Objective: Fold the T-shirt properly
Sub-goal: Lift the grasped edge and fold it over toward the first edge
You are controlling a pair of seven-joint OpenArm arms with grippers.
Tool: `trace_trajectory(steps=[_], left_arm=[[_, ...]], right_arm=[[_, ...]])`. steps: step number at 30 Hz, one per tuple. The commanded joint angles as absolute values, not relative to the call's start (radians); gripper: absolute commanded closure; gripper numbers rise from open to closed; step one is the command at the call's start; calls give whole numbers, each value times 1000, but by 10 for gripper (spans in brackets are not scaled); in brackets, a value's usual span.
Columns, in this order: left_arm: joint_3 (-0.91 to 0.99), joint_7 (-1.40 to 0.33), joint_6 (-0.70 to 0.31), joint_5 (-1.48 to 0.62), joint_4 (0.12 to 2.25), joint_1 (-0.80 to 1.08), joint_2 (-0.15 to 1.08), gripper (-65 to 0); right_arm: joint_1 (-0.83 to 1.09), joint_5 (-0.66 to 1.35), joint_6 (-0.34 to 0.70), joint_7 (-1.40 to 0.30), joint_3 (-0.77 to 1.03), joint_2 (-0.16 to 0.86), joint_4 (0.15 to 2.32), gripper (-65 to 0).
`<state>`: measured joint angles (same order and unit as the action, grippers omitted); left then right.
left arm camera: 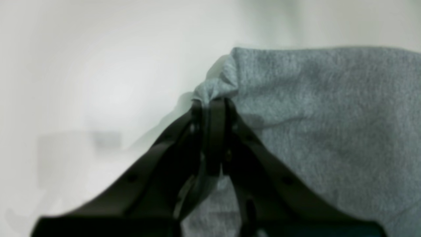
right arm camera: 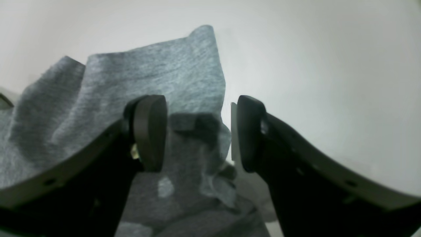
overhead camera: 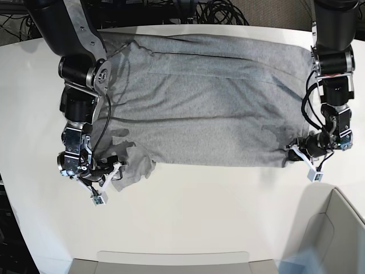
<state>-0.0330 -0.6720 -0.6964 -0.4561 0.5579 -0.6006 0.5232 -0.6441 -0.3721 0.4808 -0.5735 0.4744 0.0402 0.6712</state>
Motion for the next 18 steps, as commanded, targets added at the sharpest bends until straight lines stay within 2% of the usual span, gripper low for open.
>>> trace_trajectory(steps=[1, 11, 18], left_arm=[[-33, -654, -698, -469, 573, -633, 541, 0], [-33, -656, -698, -469, 573, -633, 541, 0], [-33, -656, -698, -469, 573, -633, 539, 0]], right_arm=[[-676, -364, 473, -550, 476, 58, 687, -332], [-647, -364, 473, -550, 476, 74, 685, -332], [-667, -364, 473, -544, 473, 76, 541, -331]])
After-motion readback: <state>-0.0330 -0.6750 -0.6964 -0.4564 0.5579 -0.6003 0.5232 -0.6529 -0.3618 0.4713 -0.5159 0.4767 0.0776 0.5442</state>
